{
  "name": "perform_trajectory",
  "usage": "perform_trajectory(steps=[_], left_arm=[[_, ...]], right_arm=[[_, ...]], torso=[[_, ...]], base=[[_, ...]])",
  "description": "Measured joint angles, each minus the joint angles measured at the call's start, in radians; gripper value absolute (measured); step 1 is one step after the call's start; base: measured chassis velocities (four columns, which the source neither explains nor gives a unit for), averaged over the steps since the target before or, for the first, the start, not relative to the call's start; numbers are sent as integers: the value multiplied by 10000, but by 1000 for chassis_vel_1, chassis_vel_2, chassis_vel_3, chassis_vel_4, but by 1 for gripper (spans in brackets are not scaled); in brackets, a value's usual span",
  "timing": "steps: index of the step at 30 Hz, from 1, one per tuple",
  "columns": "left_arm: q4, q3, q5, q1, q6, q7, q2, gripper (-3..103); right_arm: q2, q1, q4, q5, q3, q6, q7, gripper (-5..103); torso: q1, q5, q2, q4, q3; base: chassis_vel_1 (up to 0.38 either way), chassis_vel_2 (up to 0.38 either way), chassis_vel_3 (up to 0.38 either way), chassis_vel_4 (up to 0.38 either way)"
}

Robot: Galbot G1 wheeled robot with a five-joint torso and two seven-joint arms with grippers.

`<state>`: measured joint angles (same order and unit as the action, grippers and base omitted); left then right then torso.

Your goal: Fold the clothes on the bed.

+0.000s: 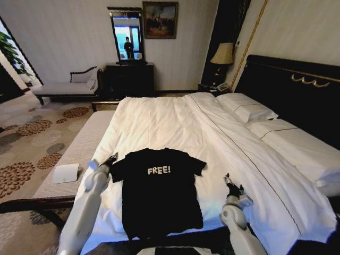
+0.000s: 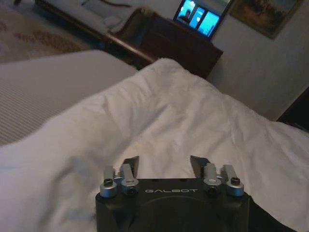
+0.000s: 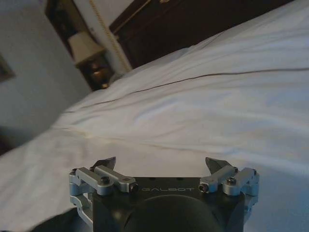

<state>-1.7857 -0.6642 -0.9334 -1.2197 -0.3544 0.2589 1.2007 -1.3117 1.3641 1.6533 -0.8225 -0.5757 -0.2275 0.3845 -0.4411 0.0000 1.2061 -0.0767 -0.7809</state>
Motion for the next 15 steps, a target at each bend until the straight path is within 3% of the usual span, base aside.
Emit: perform_trajectory(steps=[3,5,8,9,13,15], left_arm=[[-1013,-167,420,-938,-31,-57,-10,81],[-1338,-212,554,-1268,-31,-156,-24,81],[-2319,-772,836,-2472,19,-435,122,97],[-2319,-772,836,-2472,19,-435,122,97],[-3538,-1669,1520,-3922,306,-559,971,100],[-3771,-1831,1598,-4153,361,-574,1223,100]], right_arm=[[45,223,379,-809,-134,19,-734,100],[68,323,513,-1036,-214,78,-949,100],[260,268,623,-1717,-135,573,-1365,100],[260,268,623,-1717,-135,573,-1365,100],[811,-338,222,-3600,320,2312,-1475,100],[945,-556,-60,-3826,430,2564,-1595,100]], torso=[[1,-1,0,-2,0],[0,-4,0,-12,0],[1,2,0,-9,-1],[1,2,0,-9,-1],[1,1,0,0,0],[1,0,0,-3,0]], base=[[0,0,0,0],[0,0,0,0],[0,0,0,0],[0,0,0,0],[0,0,0,0],[0,0,0,0]])
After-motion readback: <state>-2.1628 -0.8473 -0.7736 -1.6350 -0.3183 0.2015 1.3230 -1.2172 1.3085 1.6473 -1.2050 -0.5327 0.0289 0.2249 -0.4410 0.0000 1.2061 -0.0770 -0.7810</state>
